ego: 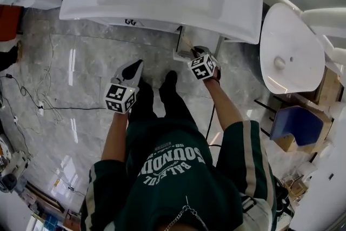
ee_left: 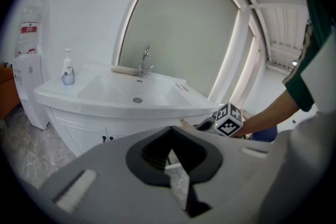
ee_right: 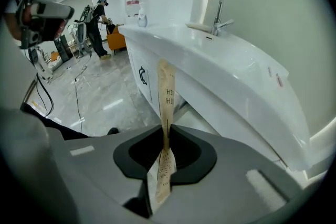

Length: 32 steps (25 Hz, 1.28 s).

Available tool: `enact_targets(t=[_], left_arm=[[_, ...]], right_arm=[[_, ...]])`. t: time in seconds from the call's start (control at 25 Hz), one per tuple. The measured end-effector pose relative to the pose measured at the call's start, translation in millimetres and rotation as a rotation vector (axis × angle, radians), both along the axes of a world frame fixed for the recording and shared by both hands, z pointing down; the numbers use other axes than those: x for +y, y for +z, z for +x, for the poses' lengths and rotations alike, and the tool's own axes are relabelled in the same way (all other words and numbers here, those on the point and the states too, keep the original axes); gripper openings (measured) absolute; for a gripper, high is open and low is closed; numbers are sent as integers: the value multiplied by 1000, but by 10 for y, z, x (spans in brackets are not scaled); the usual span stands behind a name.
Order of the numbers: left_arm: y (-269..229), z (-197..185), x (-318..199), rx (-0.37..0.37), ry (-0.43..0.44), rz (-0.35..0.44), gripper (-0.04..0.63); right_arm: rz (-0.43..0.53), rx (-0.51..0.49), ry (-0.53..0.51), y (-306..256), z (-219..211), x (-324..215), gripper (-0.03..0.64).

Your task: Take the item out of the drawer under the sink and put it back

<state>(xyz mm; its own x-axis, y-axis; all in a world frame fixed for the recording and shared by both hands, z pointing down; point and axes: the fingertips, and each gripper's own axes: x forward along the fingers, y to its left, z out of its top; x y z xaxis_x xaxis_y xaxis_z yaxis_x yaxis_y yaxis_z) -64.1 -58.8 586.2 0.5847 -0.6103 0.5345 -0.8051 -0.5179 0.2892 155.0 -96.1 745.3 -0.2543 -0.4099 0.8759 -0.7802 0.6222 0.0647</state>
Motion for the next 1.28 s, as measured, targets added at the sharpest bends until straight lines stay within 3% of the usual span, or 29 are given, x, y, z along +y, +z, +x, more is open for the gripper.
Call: enact_targets(t=[0.2,0.4,0.68,1.0,1.28], left_arm=[[-206,-64,-140,-2,-11,59,44],[-391,-136,-271,-6,-32,111,44],[-729,-128,-425,-5,-34,184,44],[-1102,-361,-654,-32,-76,270,44],[-1529,-364,-896,-11,-96,366,44]], right_arm=[[80,-78,11,-526,-138,-52,44],[181,-178,122,-1104,-94,-202,44],[294,-279,187,-1853,28,-399,44],[448,-405,216,-2771,112,-615,44],[554,-508,237,-3442,196,-690,44]])
